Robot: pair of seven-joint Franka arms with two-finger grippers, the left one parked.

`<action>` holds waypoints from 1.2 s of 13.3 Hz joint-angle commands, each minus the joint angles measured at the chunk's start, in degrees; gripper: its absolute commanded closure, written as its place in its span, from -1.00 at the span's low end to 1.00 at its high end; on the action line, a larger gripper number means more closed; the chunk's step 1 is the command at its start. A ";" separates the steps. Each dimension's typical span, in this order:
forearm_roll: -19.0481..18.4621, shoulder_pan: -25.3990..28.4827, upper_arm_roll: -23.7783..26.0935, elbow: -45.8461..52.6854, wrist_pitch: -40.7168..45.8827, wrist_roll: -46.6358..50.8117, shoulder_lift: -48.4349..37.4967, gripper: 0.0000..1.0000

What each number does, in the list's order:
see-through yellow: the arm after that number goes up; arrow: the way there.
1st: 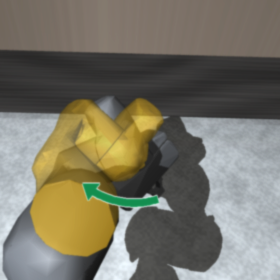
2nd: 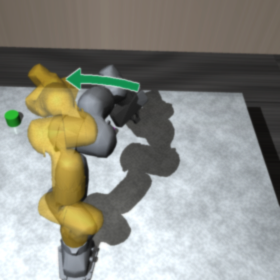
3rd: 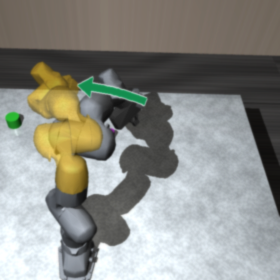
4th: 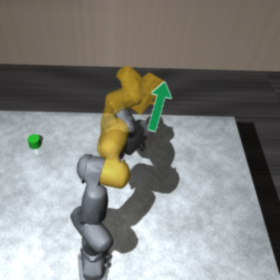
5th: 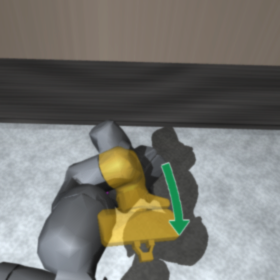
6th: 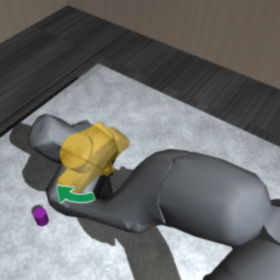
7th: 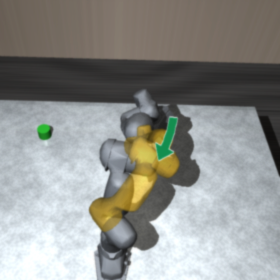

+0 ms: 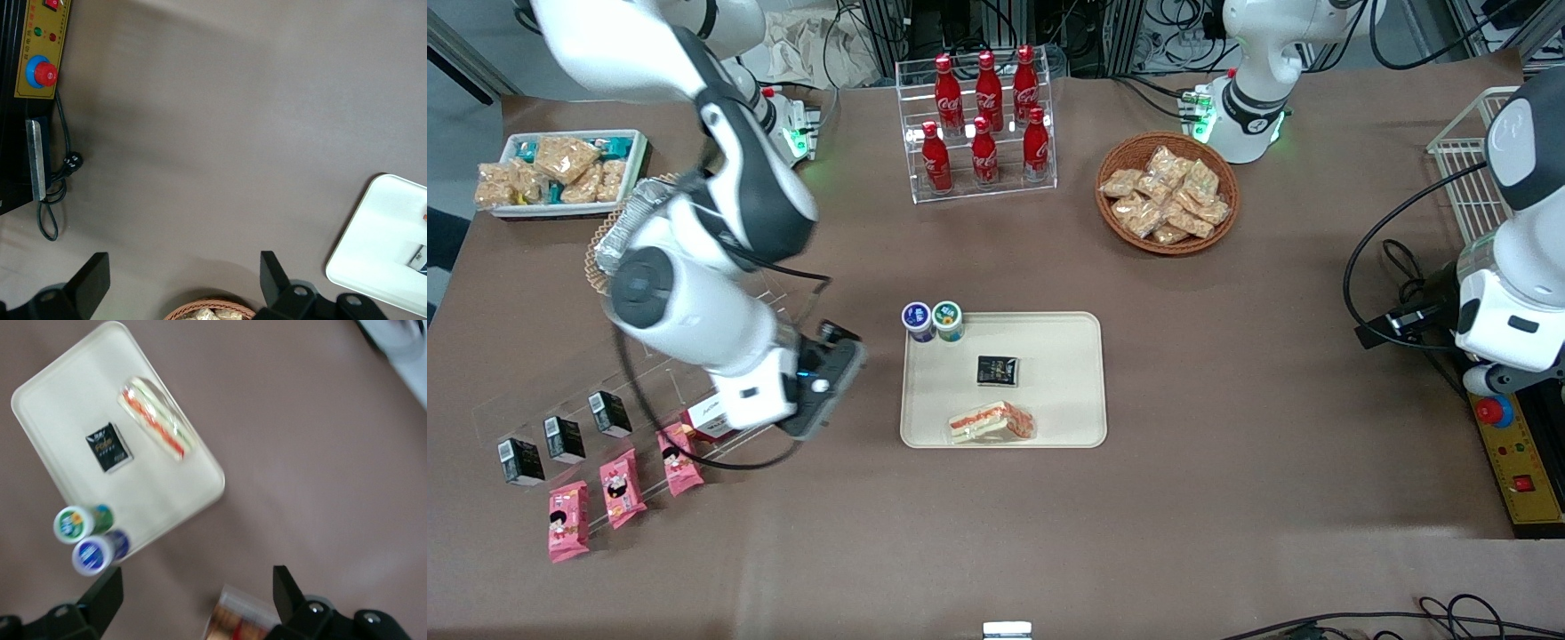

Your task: Place sandwich on tray

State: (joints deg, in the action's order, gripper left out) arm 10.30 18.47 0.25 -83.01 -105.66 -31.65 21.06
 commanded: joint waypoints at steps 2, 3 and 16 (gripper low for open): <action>-5.08 -3.87 -0.61 -2.41 9.24 18.69 -8.73 -1.00; -7.90 -4.92 -0.52 -4.07 9.60 19.95 -11.10 -1.00; -11.72 -23.90 5.28 -11.82 13.38 19.70 -22.46 -1.00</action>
State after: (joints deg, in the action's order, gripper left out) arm -1.66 -3.16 4.21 -94.21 -93.22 -12.82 -0.20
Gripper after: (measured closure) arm 0.000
